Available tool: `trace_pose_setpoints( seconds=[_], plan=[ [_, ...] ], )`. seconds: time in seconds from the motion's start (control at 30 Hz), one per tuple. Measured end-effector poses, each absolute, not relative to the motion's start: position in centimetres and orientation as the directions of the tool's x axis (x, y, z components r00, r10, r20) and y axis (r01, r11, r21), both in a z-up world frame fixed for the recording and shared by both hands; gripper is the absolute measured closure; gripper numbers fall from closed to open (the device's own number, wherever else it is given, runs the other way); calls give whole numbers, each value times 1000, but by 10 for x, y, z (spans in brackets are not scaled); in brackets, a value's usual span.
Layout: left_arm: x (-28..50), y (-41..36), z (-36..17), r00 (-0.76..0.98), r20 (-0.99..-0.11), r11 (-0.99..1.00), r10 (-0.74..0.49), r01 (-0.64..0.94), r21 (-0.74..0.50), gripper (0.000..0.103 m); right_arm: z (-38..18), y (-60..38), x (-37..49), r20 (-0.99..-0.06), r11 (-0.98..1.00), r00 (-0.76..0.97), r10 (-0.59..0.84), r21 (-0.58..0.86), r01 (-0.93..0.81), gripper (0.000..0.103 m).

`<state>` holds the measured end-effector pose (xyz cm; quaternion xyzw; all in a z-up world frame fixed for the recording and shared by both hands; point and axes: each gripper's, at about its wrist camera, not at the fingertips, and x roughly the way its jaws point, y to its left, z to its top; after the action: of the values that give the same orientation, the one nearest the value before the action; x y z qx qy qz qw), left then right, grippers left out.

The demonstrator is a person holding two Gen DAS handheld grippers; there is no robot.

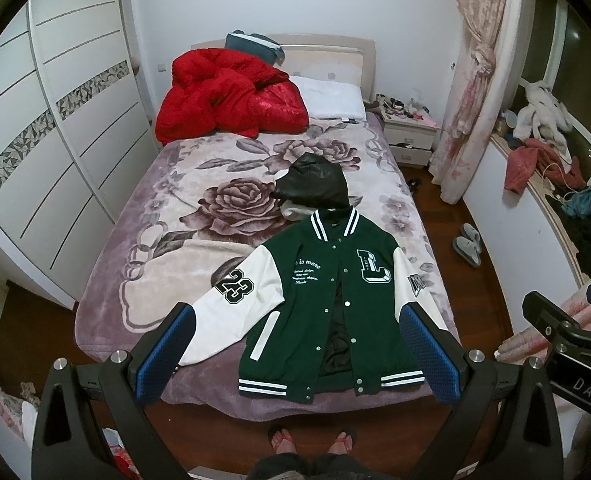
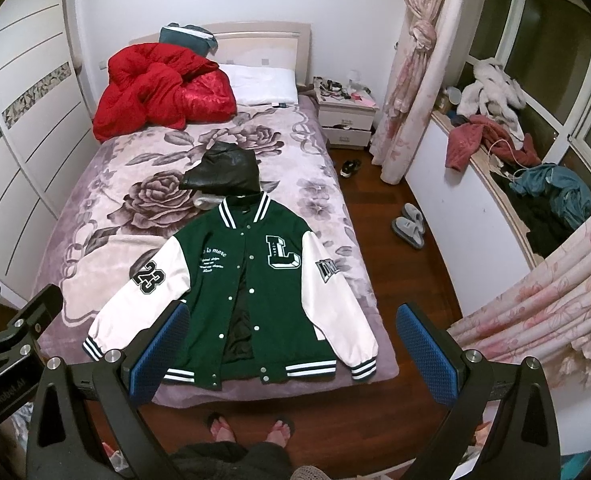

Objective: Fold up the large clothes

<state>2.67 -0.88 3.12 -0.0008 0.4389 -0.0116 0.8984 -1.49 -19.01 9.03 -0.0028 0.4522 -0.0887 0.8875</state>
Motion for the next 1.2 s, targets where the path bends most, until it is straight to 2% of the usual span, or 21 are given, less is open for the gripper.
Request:
trace_pose_setpoints(
  seconds=[0.13, 0.27, 0.37, 0.6, 0.83, 1.0, 1.2],
  plan=[
    [41, -5, 19, 638, -770, 1000, 0, 20, 16, 0, 87, -187, 0, -813, 986, 568, -129, -43, 163, 0],
    [68, -2, -11, 653, -758, 999, 11, 27, 38, 0, 48, -213, 35, -846, 975, 533, -7, 113, 193, 0],
    [92, 0, -49, 634, -773, 999, 3, 37, 34, 0, -14, -246, 64, -887, 931, 463, 2, 170, 323, 0],
    [158, -24, -172, 501, -862, 995, 70, 32, 99, 0, -172, -355, 104, -957, 793, 280, -82, 107, 600, 0],
    [213, -58, -306, 346, -916, 973, 205, 28, 228, 0, -368, -503, 90, -986, 537, 159, 44, 158, 829, 0],
    [233, -77, -396, 232, -933, 953, 277, 61, 298, 0, -505, -576, 53, -983, 364, 124, 132, 164, 917, 0],
    [253, -94, -460, 168, -932, 940, 322, 63, 336, 0, -606, -593, 34, -969, 346, 98, 227, 175, 922, 0]
  ],
)
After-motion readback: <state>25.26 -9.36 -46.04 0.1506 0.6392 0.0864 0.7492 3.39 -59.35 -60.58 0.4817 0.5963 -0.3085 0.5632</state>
